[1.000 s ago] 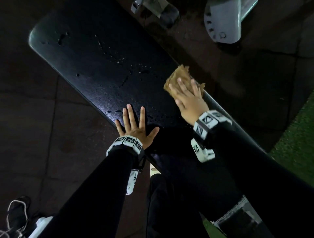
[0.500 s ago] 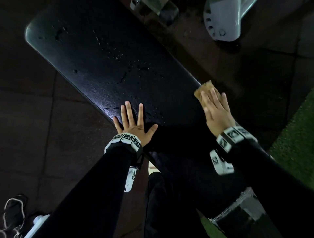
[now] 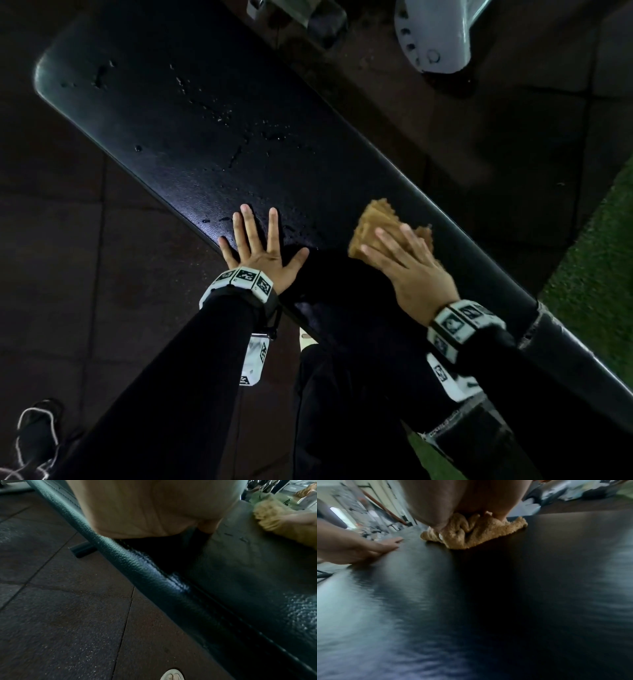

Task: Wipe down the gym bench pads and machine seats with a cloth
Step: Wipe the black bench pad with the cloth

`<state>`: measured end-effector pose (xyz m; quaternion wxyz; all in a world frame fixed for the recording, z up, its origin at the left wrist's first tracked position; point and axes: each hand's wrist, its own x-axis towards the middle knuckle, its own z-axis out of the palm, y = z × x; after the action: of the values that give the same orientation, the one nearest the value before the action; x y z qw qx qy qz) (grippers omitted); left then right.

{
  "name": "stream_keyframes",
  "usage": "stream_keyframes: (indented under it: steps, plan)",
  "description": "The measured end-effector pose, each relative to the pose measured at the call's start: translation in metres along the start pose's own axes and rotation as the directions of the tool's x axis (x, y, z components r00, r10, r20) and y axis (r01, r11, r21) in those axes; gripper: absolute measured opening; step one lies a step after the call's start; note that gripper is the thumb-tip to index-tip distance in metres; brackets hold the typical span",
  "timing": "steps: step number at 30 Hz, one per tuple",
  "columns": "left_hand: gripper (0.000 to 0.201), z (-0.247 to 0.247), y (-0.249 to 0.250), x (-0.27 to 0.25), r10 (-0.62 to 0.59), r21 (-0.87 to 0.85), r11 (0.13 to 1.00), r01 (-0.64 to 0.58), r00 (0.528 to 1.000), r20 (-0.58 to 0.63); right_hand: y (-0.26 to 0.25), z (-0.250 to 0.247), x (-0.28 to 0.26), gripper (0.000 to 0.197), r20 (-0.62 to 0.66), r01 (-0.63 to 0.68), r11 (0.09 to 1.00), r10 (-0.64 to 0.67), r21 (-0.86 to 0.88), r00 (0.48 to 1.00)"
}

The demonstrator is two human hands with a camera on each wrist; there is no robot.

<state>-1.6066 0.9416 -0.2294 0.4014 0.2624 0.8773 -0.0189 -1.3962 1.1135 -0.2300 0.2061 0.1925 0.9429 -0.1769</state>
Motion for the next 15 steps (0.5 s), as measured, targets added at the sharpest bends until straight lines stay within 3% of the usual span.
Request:
stream_keyframes:
  steps: [3, 7, 11, 15]
  plan:
    - [0.088, 0.002, 0.000, 0.000, 0.007, -0.003, 1.000, -0.007, 1.000, -0.009, 0.030, -0.009, 0.005, 0.070, 0.091, -0.071, 0.994, 0.078, -0.077, 0.993]
    - [0.088, 0.003, 0.000, 0.001, -0.006, 0.005, 1.000, 0.006, 1.000, -0.014, 0.021, -0.041, 0.052, 0.064, -0.119, -0.194, 0.958, 0.222, 0.210, 0.968]
    - [0.087, 0.006, -0.002, 0.000, 0.008, 0.005, 1.000, -0.007, 0.999, -0.051, 0.002, -0.057, 0.103, 0.063, -0.096, -0.144, 0.969, 0.166, 0.199, 0.981]
    - [0.086, 0.008, -0.002, 0.001, 0.004, 0.014, 1.000, -0.003, 0.996, -0.087, -0.026, -0.045, 0.099, 0.066, -0.114, -0.062, 0.992, 0.074, 0.109, 0.991]
